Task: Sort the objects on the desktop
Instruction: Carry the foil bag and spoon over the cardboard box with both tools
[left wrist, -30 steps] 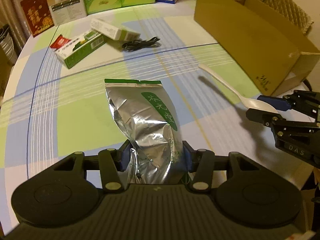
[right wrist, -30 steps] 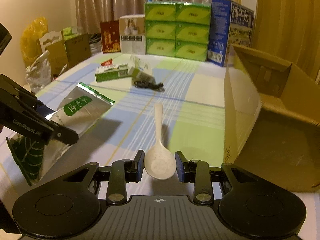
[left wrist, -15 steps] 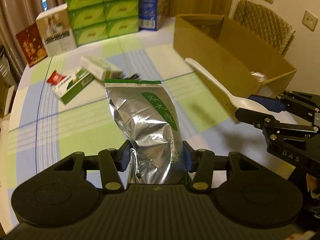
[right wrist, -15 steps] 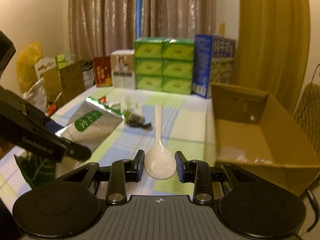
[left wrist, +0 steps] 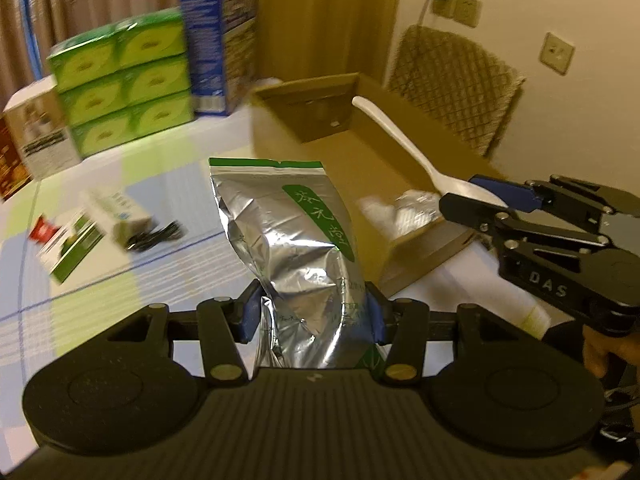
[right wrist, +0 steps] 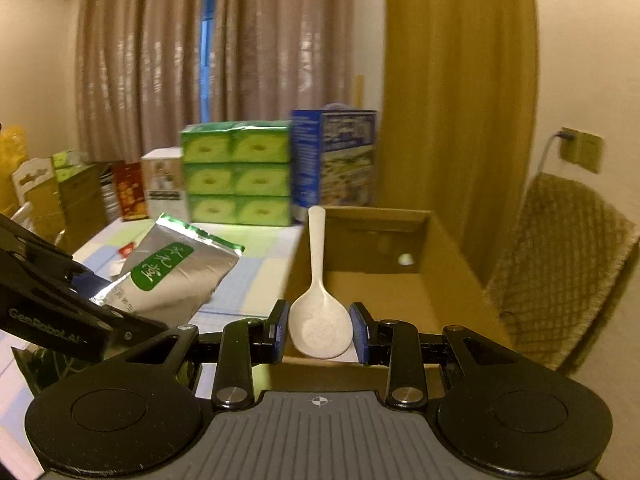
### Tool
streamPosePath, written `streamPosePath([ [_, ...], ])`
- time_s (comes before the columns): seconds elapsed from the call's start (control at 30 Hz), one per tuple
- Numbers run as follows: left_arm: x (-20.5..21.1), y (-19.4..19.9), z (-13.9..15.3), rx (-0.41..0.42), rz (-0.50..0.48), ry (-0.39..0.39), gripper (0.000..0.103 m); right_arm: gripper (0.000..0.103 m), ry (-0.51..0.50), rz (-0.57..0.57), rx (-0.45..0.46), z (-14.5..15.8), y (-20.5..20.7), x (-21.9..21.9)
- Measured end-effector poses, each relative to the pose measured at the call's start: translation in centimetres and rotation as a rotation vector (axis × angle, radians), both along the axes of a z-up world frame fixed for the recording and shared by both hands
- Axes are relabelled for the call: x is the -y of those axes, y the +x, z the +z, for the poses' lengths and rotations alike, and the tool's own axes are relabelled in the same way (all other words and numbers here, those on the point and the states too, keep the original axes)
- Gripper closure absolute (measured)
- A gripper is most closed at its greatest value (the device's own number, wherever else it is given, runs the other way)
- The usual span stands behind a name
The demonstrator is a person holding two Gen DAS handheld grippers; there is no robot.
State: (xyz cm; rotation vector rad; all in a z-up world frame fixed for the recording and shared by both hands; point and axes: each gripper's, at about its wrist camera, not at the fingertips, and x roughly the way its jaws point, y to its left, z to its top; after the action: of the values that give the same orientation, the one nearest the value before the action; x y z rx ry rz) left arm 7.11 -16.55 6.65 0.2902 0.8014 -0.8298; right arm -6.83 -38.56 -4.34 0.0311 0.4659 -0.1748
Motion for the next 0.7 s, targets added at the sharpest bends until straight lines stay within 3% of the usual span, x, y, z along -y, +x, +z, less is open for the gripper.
streamPosePath([
  [0.37,7.4,0.3,1.0,-0.014,-0.101,-0.026,0.057,0.073,0.024,-0.082,-0.038,-0.5,0.2,6.0],
  [0.7,12.1,2.4,0.9,-0.032,-0.125,-0.025,0.057,0.073,0.048,-0.110,-0.058,-1.5,2.3,9.2],
])
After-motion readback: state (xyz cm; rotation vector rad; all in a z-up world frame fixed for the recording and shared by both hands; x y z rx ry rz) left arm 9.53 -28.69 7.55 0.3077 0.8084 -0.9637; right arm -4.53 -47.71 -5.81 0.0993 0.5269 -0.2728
